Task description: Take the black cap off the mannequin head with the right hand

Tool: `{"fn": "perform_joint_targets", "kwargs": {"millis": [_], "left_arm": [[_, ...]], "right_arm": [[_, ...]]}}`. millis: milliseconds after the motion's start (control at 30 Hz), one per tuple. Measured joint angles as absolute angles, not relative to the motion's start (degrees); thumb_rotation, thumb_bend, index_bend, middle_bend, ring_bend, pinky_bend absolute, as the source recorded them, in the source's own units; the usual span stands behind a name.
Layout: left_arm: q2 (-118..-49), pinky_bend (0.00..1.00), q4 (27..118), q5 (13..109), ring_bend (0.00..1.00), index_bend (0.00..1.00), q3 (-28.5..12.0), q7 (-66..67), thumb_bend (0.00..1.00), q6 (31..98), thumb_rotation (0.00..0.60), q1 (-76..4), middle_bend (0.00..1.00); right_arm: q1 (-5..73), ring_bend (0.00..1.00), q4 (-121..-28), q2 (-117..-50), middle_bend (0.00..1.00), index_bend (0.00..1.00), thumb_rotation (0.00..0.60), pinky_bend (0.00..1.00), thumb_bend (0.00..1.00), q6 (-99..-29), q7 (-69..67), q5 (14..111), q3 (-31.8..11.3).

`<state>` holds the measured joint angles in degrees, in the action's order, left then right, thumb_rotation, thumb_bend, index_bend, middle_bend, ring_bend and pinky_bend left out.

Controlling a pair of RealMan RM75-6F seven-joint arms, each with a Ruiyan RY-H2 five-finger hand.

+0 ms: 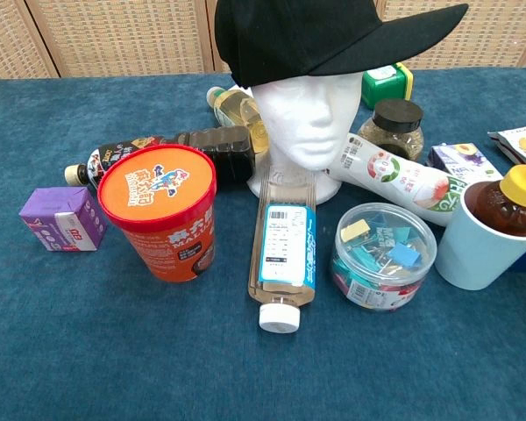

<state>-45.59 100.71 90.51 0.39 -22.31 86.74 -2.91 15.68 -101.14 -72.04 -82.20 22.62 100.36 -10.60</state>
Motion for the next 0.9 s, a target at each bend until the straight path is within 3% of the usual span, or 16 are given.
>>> {"fn": "perform_joint_targets", "kwargs": {"millis": [567,900], "left_arm": [[-45.23,0.06,100.29,90.24,0.0,0.16,0.33,-23.67,0.13,86.57,0.6,-2.97,0.0],[-45.12,0.06,100.23,89.97,0.0,0.16,0.19,-24.05,0.12,86.37,0.6,-3.07,0.0]], "right_arm": [[23.95,0.13,-91.75,-82.1,0.17,0.16,0.6,0.28,0.06,-81.59,23.64,101.88,-13.82],[26.66,0.22,-88.3,-85.59,0.29,0.29,0.6,0.35,0.24,-82.69,23.31,102.65,-14.01]]}}
